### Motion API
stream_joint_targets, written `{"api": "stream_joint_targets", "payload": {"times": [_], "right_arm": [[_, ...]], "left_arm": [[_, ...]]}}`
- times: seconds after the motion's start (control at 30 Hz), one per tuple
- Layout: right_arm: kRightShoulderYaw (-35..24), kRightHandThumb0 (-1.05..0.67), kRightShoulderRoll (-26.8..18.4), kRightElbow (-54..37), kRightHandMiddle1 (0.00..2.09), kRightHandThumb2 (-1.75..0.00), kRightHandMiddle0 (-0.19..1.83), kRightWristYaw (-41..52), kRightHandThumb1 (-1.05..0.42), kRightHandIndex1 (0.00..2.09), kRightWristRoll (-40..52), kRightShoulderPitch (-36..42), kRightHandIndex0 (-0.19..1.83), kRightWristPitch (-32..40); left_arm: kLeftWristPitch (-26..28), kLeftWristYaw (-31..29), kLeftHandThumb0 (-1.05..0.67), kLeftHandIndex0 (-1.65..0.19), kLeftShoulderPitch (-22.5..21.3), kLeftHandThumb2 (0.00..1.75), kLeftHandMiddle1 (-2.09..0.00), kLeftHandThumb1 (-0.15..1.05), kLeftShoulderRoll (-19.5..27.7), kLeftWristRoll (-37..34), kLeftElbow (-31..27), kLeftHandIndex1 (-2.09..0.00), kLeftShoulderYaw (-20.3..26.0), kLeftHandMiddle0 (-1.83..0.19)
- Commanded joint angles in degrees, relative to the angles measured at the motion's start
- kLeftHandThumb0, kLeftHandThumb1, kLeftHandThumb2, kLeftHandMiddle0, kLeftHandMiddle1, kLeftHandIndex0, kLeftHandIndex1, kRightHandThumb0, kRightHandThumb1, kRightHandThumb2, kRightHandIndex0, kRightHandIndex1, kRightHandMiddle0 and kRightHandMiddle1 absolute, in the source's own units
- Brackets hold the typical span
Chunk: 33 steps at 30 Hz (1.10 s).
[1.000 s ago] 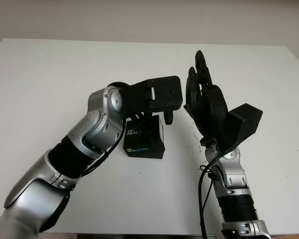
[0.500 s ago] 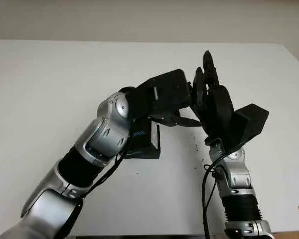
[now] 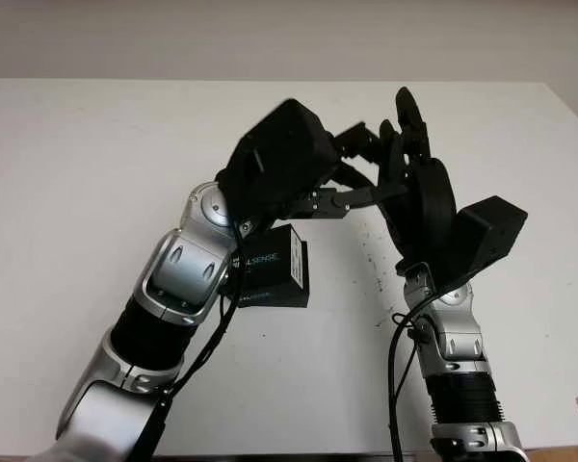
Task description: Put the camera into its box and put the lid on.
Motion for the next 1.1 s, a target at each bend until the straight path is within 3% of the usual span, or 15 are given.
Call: {"api": "stream_joint_targets", "payload": {"times": [0.0, 0.13, 0.17, 0.3, 0.47, 0.6, 0.8, 1.07], "right_arm": [[0.0, -0.67, -0.28, 0.29, 0.15, -0.67, -0.19, 0.03, -1.05, 0.11, -0.28, 0.2, -0.18, -0.38], [0.02, -0.65, -0.46, 0.4, 0.15, -0.67, -0.19, -0.16, -1.05, 0.11, -0.56, 0.32, -0.17, -0.2], [0.01, -0.65, -0.55, 0.54, 0.15, -0.67, -0.18, -0.11, -1.05, 0.1, -0.59, 0.27, -0.17, -0.25], [-0.05, -0.66, -0.87, 0.53, 0.14, -0.67, -0.19, 0.04, -1.05, 0.1, -0.58, 0.0, -0.16, 0.04], [-1.02, -0.71, -1.51, 0.57, 0.13, -0.66, -0.18, 0.25, -1.05, 0.09, 0.13, -1.19, -0.16, -0.27], [-2.23, -0.7, -2.9, -0.48, 0.11, -0.7, -0.19, 0.66, -1.05, 0.08, 1.0, -2.85, -0.17, 1.08], [-4.35, -0.69, -4.24, -0.59, 0.07, -0.72, -0.19, 1.2, -1.05, 0.07, 2.88, -4.79, -0.19, 0.83], [-5.59, -0.72, -4.26, -2.03, 0.06, -0.66, -0.18, -0.62, -1.05, 0.06, 4.07, -5.37, -0.19, 2.72]], "left_arm": [[-2.75, 1.11, -0.58, 0.19, 0.42, 0.29, -1.18, 1.05, 0.8, -0.41, -0.95, -1.26, 2.01, 0.19], [-10.08, 0.92, -0.61, 0.19, 1.42, 0.25, -1.0, 1.05, 4.37, -1.32, 0.32, -1.02, 5.31, 0.19], [-14.13, 1.06, -0.62, 0.19, 2.24, 0.24, -0.96, 1.05, 5.92, -0.72, 1.26, -0.98, 5.88, 0.19], [-28.04, 0.99, -0.71, 0.17, 5.16, 0.12, -0.33, 1.05, 11.71, 1.0, 5.64, -0.69, 8.25, -0.03], [-39.68, -3.12, -0.82, 0.04, 8.1, 0.09, -0.09, 1.05, 18.76, -0.07, 12.81, -0.27, 10.92, -0.08], [-41.53, -8.13, -0.85, 0.13, 11.08, 0.05, -0.02, 1.02, 24.42, -0.75, 14.17, -0.1, 11.99, 0.06], [-45.14, -11.04, -0.89, 0.19, 17.05, 0.04, -0.03, 0.95, 31.11, 1.01, 14.93, -0.05, 13.15, 0.14], [-48.55, -8.86, -0.87, 0.19, 25.98, 0.04, 0.0, 0.91, 33.11, 4.96, 11.65, 0.0, 13.0, 0.19]]}}
